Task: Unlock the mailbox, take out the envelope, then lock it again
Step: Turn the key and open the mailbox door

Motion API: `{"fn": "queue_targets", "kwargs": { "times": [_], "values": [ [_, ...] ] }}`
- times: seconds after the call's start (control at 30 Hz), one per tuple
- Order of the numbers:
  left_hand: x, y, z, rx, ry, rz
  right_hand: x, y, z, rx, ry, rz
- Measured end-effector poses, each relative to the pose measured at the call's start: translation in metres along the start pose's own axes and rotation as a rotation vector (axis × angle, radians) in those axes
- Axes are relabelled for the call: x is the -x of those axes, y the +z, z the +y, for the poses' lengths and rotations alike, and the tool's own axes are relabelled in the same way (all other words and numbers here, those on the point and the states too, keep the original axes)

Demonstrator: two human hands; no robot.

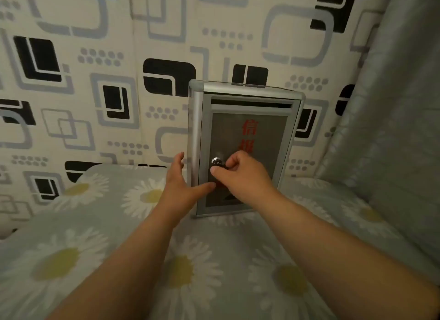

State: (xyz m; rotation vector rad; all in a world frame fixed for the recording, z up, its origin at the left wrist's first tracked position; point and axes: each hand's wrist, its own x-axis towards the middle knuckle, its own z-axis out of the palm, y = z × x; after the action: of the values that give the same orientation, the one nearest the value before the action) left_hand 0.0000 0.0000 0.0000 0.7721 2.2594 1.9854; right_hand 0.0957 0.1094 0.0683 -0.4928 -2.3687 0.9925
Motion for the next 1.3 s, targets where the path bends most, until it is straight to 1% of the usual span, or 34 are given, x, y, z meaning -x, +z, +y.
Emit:
{"fn": "queue_targets", "kwargs": {
  "times": [0.1,0.17,0.23,0.3,0.33,0.4,0.5,0.57,0.7,0.83,0.97,1.1,1.17,1.3],
  "values": [
    [-0.004,0.005,-0.003,0.018,-0.009,-0.012,0.0,0.005,-0.005,0.119,-0.028,-0.027],
    [-0.009,0.009,-0.006,0.051,0.005,-0.017,0.002,0.008,-0.007,0.187,-0.066,0.006],
    [-0.013,0.01,-0.006,0.097,0.034,-0.055,0.004,0.01,-0.006,0.363,-0.193,0.142],
    [-0.018,0.009,-0.005,0.164,0.077,-0.107,0.006,0.014,-0.005,0.555,-0.374,0.287],
    [-0.02,0.008,-0.006,0.18,0.101,-0.131,0.006,0.016,-0.006,0.6,-0.427,0.321],
    [-0.024,0.009,-0.011,0.204,0.125,-0.155,0.007,0.018,-0.009,0.623,-0.449,0.323],
    [-0.025,0.007,-0.019,0.221,0.113,-0.181,0.005,0.021,-0.009,0.634,-0.466,0.324],
    [-0.025,0.003,-0.02,0.222,0.132,-0.203,0.005,0.022,-0.008,0.649,-0.446,0.312],
    [-0.025,0.001,-0.021,0.216,0.149,-0.212,0.003,0.024,-0.004,0.578,-0.465,0.429],
    [-0.027,0.0,-0.023,0.204,0.157,-0.217,0.002,0.024,-0.002,0.523,-0.494,0.451],
    [-0.029,-0.001,-0.024,0.223,0.164,-0.243,-0.002,0.024,-0.01,0.615,-0.548,0.459],
    [-0.028,-0.001,-0.024,0.221,0.162,-0.23,-0.002,0.024,-0.005,0.524,-0.493,0.379],
    [-0.028,-0.001,-0.025,0.22,0.168,-0.23,-0.002,0.023,-0.004,0.578,-0.521,0.363],
    [-0.031,-0.001,-0.028,0.222,0.181,-0.231,0.0,0.024,-0.009,0.716,-0.493,0.267]
  ]
}}
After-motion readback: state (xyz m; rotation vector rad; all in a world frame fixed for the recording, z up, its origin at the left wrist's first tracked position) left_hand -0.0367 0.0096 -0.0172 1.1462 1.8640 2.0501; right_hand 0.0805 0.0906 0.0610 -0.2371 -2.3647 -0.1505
